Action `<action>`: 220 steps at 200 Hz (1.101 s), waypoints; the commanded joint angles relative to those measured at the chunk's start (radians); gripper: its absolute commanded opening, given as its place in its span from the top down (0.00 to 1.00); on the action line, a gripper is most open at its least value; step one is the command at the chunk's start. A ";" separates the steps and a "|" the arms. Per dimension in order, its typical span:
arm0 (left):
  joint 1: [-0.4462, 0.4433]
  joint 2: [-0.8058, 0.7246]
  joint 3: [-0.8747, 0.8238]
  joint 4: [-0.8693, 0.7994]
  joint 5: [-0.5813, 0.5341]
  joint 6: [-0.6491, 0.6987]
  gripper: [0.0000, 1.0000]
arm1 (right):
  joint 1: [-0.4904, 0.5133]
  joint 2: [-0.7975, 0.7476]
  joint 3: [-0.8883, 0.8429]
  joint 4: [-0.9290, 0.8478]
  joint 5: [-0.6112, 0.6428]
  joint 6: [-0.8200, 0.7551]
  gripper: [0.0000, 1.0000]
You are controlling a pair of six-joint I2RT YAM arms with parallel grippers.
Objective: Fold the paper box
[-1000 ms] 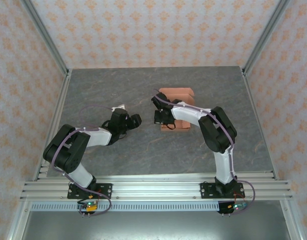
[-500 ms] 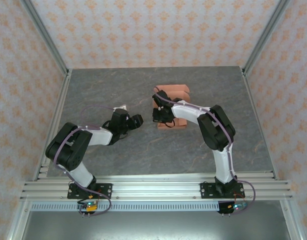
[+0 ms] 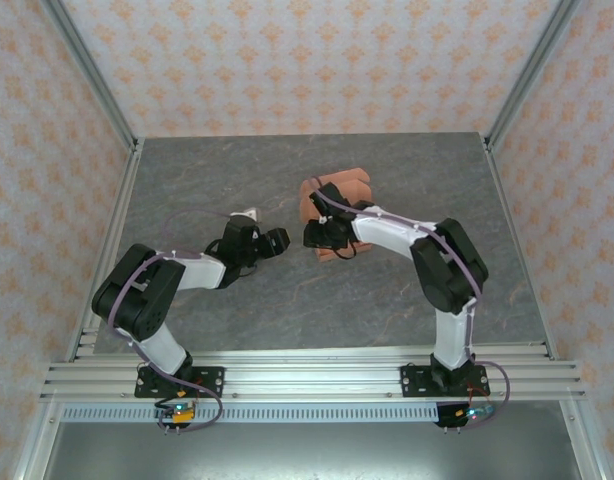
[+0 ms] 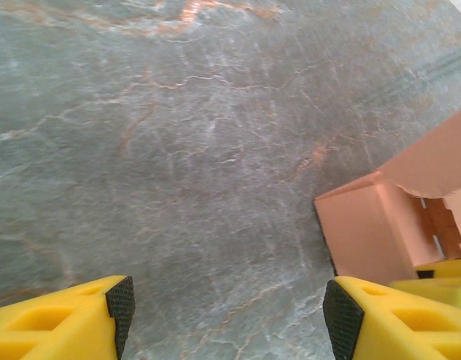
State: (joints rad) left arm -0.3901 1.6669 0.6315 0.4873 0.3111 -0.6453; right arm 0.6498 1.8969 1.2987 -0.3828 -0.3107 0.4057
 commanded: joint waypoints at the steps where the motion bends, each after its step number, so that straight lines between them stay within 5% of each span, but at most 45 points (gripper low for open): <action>1: -0.003 0.021 0.051 0.014 0.070 0.039 0.30 | 0.002 -0.114 -0.087 0.088 0.046 -0.019 0.58; 58: -0.084 0.060 0.121 0.003 0.153 0.098 0.30 | -0.068 -0.402 -0.350 0.197 0.193 -0.119 0.53; 81: -0.128 0.062 0.155 -0.041 0.152 0.167 0.30 | -0.117 -0.449 -0.441 0.290 0.281 -0.296 0.53; 98: -0.143 0.077 0.181 -0.077 0.128 0.190 0.30 | -0.143 -0.432 -0.477 0.349 0.352 -0.390 0.53; 128: -0.145 0.121 0.230 -0.114 0.102 0.194 0.31 | -0.258 -0.342 -0.391 0.277 0.211 -0.354 0.56; 220: -0.146 0.214 0.305 -0.210 0.026 0.206 0.45 | -0.269 -0.128 -0.189 0.106 0.149 -0.407 0.64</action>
State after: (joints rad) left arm -0.5350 1.8618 0.9047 0.3344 0.3828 -0.4679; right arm 0.3805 1.7439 1.0851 -0.2066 -0.1314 0.0093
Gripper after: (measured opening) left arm 0.566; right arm 0.378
